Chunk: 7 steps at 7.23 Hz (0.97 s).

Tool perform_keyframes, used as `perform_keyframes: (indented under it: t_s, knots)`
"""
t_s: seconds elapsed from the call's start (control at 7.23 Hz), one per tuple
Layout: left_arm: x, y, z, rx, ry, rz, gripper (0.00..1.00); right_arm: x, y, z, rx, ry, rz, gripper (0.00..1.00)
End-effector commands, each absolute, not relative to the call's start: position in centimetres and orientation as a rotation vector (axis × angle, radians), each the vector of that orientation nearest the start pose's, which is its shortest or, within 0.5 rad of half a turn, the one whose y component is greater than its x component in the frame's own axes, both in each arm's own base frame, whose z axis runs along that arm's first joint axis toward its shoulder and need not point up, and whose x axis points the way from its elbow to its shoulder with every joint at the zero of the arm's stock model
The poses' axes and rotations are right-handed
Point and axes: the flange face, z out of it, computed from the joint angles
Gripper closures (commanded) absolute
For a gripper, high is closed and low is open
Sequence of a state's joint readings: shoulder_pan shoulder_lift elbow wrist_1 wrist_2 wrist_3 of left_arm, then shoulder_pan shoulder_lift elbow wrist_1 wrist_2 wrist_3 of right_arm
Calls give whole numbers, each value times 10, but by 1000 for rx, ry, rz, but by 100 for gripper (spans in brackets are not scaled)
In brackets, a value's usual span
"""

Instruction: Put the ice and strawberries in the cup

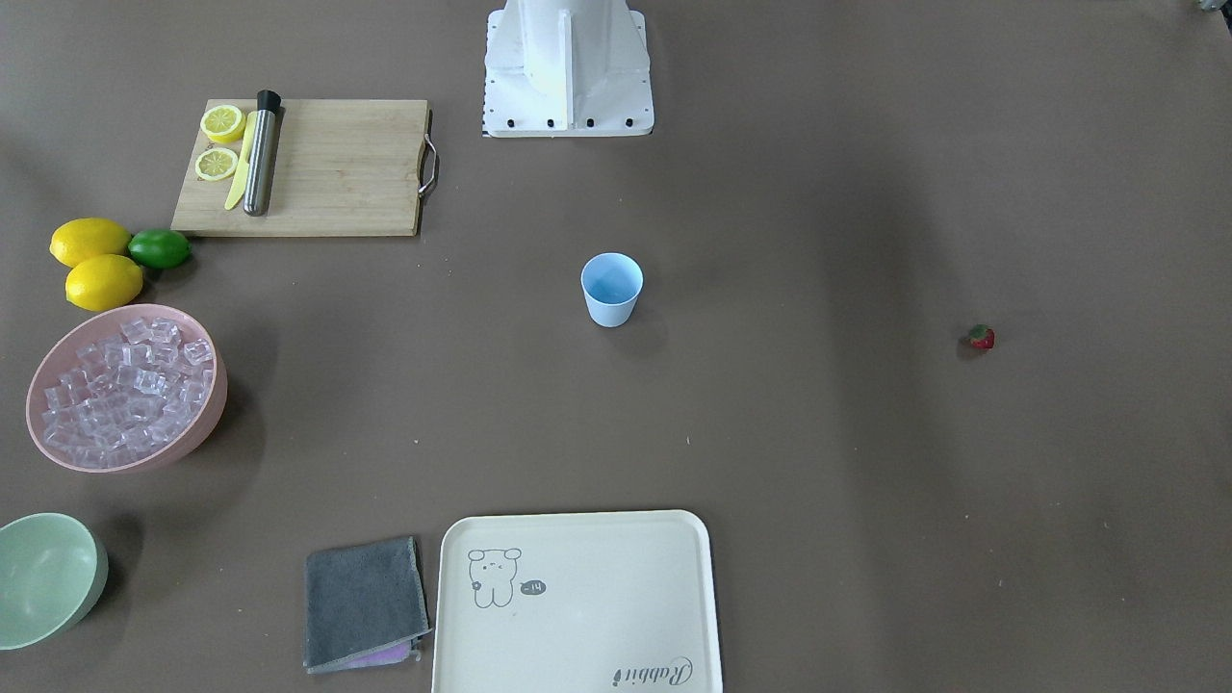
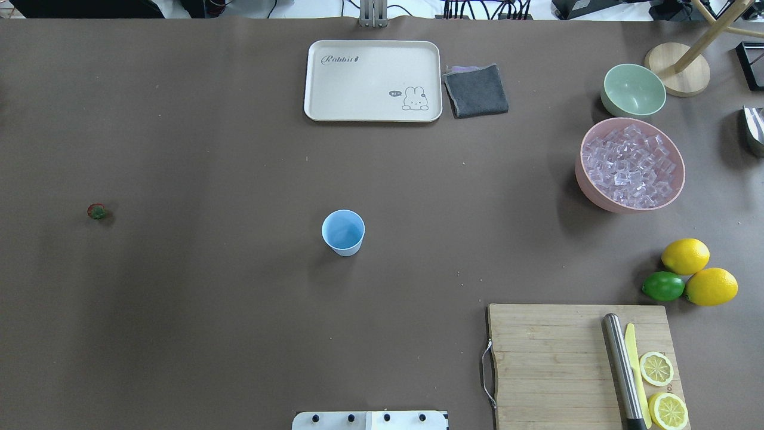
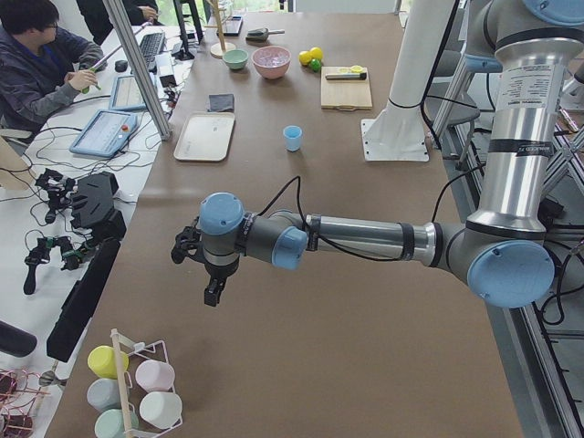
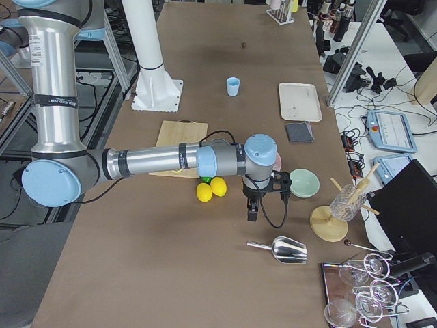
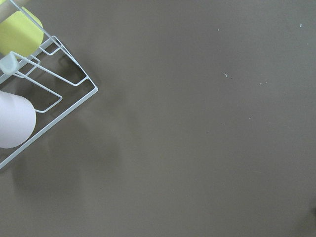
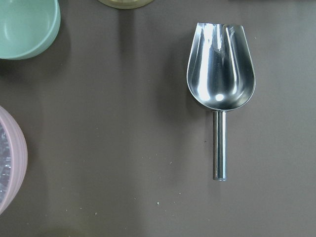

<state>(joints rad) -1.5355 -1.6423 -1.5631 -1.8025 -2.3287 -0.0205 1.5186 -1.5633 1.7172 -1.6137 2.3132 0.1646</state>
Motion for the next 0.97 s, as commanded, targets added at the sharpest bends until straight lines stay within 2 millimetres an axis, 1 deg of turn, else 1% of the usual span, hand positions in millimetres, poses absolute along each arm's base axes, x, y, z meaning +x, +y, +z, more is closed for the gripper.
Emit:
perform_keyframes:
  t_s: [0.0, 0.69, 0.83]
  knots:
    - [-46, -540, 604, 254, 760, 123, 3, 40, -504, 586, 31, -751, 64, 0]
    - [-47, -537, 605, 253, 760, 119, 3, 40, -503, 586, 29, -751, 66, 0]
    - [-46, -538, 607, 250, 760, 121, 3, 40, -502, 586, 17, -750, 102, 0]
